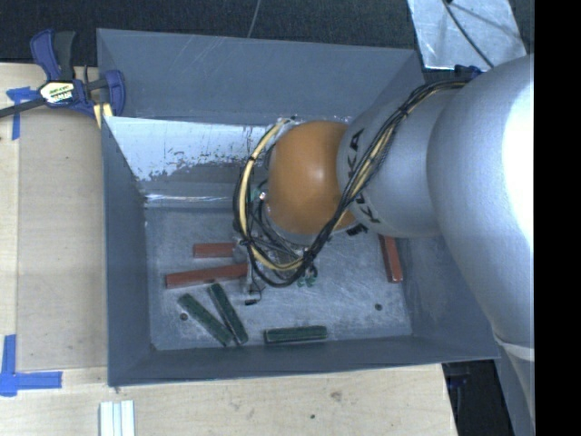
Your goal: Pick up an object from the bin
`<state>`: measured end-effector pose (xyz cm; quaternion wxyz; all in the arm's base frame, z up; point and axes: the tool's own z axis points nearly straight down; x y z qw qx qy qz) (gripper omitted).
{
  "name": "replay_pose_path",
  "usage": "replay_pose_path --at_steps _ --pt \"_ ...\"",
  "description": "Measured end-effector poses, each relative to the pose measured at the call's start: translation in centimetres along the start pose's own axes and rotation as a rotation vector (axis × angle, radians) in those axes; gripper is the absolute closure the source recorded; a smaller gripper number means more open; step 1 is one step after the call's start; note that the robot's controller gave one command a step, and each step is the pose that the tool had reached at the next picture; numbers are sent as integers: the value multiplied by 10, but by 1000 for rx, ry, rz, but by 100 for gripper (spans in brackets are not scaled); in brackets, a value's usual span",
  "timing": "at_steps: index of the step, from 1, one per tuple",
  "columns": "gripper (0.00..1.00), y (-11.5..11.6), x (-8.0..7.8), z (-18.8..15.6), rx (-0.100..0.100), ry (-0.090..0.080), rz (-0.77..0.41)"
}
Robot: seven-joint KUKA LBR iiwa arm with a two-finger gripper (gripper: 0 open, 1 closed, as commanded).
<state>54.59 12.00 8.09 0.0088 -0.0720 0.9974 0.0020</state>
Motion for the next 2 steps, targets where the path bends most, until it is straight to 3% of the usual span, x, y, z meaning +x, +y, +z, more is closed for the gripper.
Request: replay_pose_path --at_steps 1,2 --pt "100 0 0 0 0 0 0" --pt "100 26 11 -20 4 16 -48"
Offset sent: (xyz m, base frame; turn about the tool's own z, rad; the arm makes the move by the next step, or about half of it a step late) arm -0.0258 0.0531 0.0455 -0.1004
